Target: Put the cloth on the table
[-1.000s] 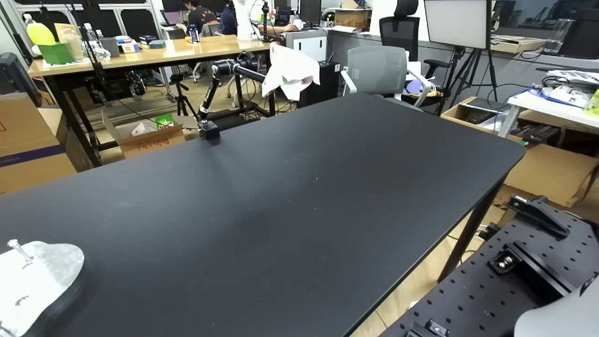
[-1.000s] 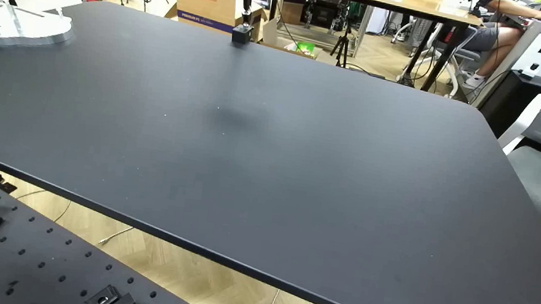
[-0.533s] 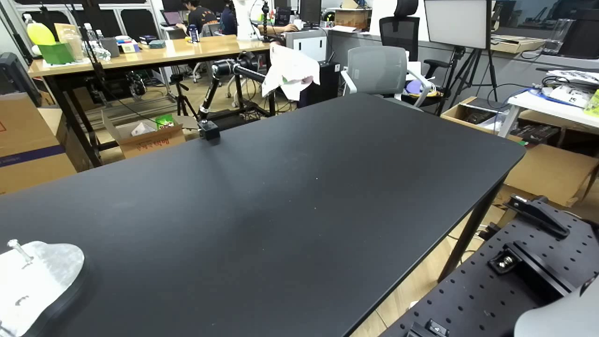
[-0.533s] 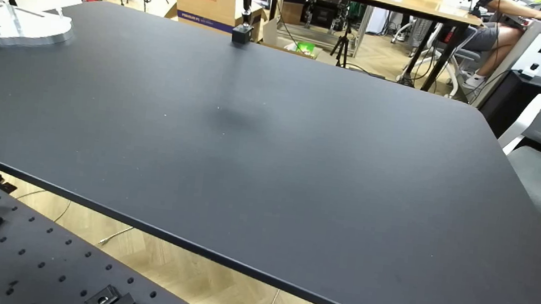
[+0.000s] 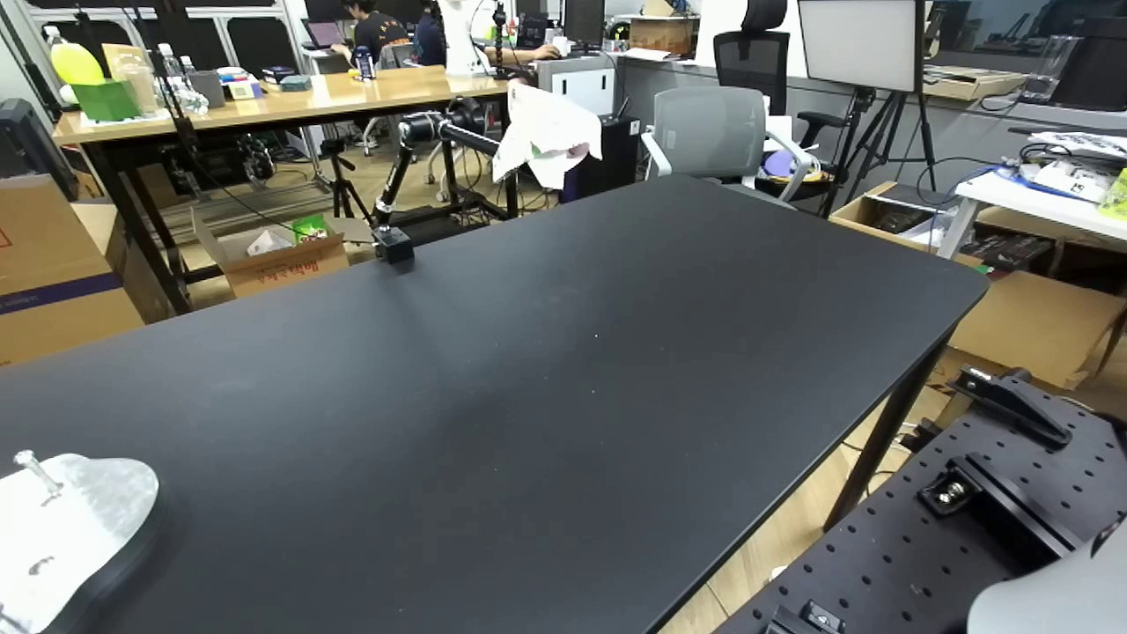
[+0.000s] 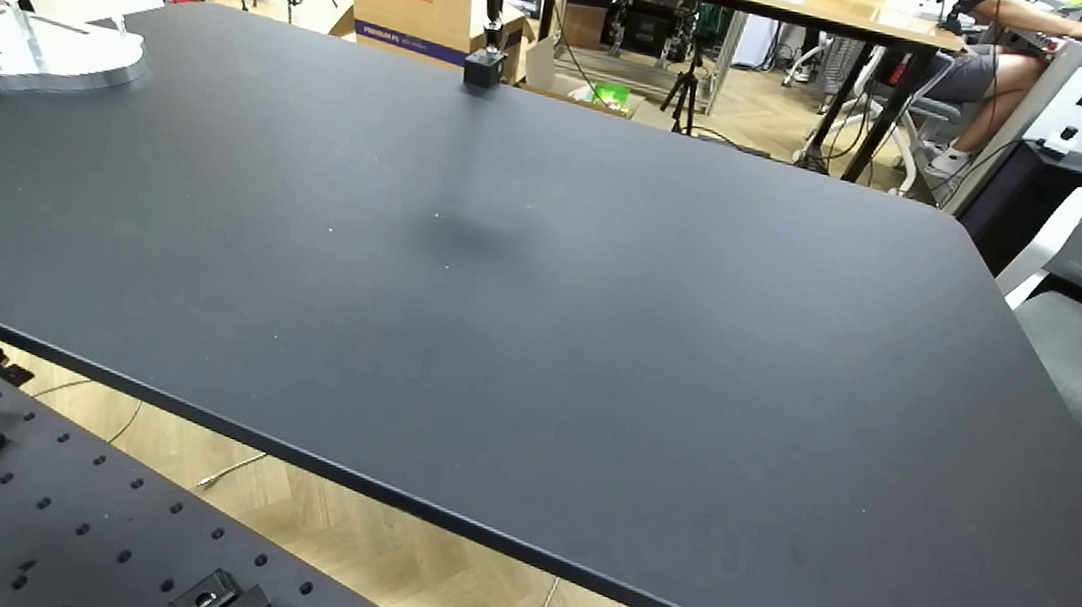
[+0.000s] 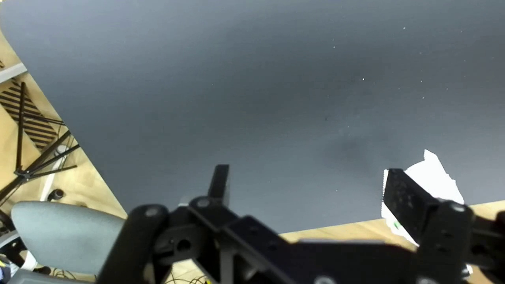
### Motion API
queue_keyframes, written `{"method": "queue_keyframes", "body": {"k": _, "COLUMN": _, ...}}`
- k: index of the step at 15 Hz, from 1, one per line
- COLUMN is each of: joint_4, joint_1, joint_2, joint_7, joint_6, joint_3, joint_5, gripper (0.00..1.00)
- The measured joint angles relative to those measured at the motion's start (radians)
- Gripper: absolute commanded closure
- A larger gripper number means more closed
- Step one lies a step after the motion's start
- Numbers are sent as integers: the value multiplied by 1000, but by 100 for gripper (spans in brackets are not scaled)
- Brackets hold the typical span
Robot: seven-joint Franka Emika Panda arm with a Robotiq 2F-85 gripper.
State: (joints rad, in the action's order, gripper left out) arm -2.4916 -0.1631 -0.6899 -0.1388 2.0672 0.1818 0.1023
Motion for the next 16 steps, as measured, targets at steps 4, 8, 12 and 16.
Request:
{"method": "queue_keyframes", "body": {"k": 4, "joint_4": 4, "joint_1": 18, "joint_2": 120, "joint_7": 1, "joint_6": 163, "joint_3": -43, "joint_5": 0, "gripper": 0}}
{"method": "queue_keyframes", "body": {"k": 8, "joint_4": 27, "joint_1": 42, "joint_2": 247, "joint_7": 1, "joint_6": 349, "joint_3": -80, "joint_5": 0, "gripper": 0}}
{"method": "queue_keyframes", "body": {"k": 12, "joint_4": 65, "joint_1": 67, "joint_2": 336, "joint_7": -3, "joint_6": 465, "joint_3": -97, "joint_5": 1, "gripper": 0}}
{"method": "queue_keyframes", "body": {"k": 16, "joint_4": 77, "joint_1": 70, "joint_2": 346, "joint_7": -6, "joint_6": 469, "joint_3": -98, "joint_5": 1, "gripper": 0}}
